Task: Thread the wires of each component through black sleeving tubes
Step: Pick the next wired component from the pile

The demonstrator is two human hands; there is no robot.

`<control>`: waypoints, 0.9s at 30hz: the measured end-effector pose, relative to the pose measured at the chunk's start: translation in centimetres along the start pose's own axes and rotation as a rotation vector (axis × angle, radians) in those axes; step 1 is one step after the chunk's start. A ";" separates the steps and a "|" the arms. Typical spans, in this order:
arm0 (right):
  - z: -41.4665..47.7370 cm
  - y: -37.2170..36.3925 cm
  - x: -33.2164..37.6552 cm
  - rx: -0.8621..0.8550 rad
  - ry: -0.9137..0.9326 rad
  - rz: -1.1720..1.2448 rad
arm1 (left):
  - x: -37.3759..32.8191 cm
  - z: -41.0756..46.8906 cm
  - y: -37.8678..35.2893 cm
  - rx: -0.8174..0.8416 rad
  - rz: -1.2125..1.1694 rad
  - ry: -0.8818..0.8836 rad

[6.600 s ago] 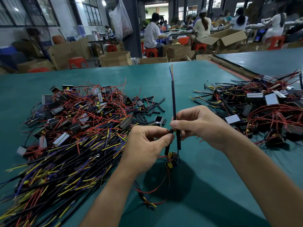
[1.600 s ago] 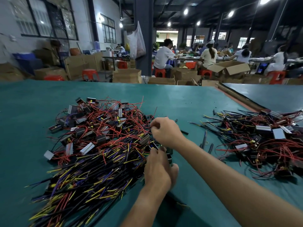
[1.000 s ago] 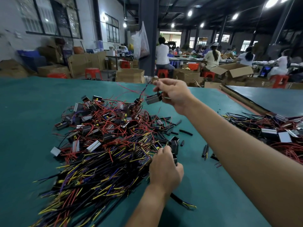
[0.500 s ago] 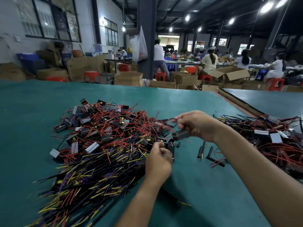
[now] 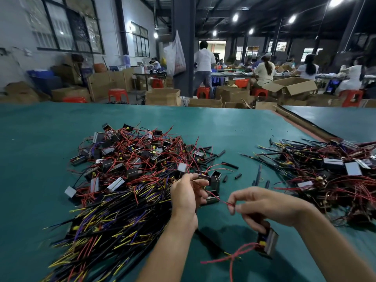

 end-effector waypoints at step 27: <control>-0.9 0.3 -0.5 -0.071 0.202 0.073 | 1.0 -1.8 -0.9 0.470 0.373 -0.115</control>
Point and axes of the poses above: each hand's wrist, its own z-axis towards the middle knuckle, its own y-axis out of the back of the hand, x = y × z, the point moved 1 cm from there along z, towards the middle knuckle, and after that the axes turned 11 degrees about -x, right-handed, at the moved point
